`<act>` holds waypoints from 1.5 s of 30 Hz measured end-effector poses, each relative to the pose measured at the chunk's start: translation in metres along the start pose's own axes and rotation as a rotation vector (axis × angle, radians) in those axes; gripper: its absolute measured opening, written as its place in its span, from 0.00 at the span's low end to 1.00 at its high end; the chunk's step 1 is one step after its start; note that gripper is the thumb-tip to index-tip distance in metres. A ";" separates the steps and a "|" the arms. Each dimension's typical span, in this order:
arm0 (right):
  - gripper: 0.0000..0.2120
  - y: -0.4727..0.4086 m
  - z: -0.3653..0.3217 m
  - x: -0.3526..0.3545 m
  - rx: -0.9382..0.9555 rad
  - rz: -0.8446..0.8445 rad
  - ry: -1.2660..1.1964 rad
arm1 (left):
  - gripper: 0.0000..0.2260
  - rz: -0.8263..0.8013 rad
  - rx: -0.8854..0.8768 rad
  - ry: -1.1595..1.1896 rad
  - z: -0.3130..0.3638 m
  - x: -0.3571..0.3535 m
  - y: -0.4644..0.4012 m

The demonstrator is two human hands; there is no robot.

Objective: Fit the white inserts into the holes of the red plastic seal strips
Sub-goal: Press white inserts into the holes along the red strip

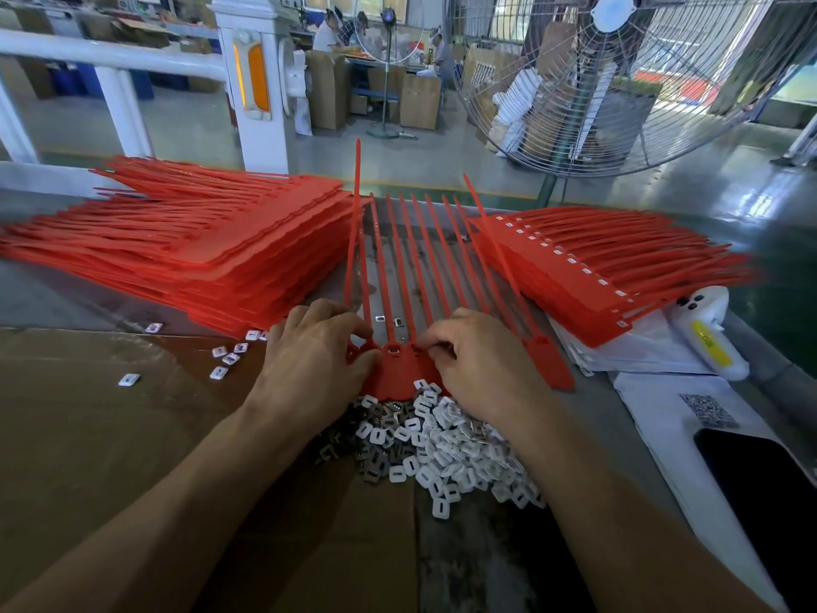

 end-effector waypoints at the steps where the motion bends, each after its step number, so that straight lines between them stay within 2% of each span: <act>1: 0.09 0.001 0.000 0.000 0.005 0.008 -0.016 | 0.15 0.000 0.000 0.000 0.000 0.000 0.000; 6: 0.06 0.006 -0.004 0.006 0.050 0.014 -0.047 | 0.16 0.000 0.016 -0.016 -0.002 0.001 0.000; 11: 0.03 0.014 -0.019 0.013 0.161 -0.220 -0.130 | 0.17 -0.010 0.039 -0.034 -0.001 0.002 0.000; 14: 0.04 0.015 -0.024 0.013 0.187 -0.281 -0.112 | 0.18 -0.008 0.040 -0.041 -0.002 0.002 0.000; 30: 0.06 0.015 -0.030 0.013 0.265 -0.336 0.006 | 0.17 -0.026 0.033 -0.039 -0.002 0.003 0.001; 41: 0.01 0.016 -0.028 0.012 0.233 -0.307 -0.064 | 0.17 -0.024 0.033 -0.021 -0.003 0.002 -0.001; 45: 0.05 0.017 -0.032 0.012 0.248 -0.326 -0.078 | 0.17 -0.021 0.032 -0.026 -0.004 0.001 -0.001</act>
Point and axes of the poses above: each hand's wrist, its own y-axis away from the middle knuckle, its own x-axis out of the back of the hand, z = x × y, the point moved 1 cm from there along -y, towards the middle knuckle, and after that the axes turned 3 degrees about x, right-handed, at the moved point
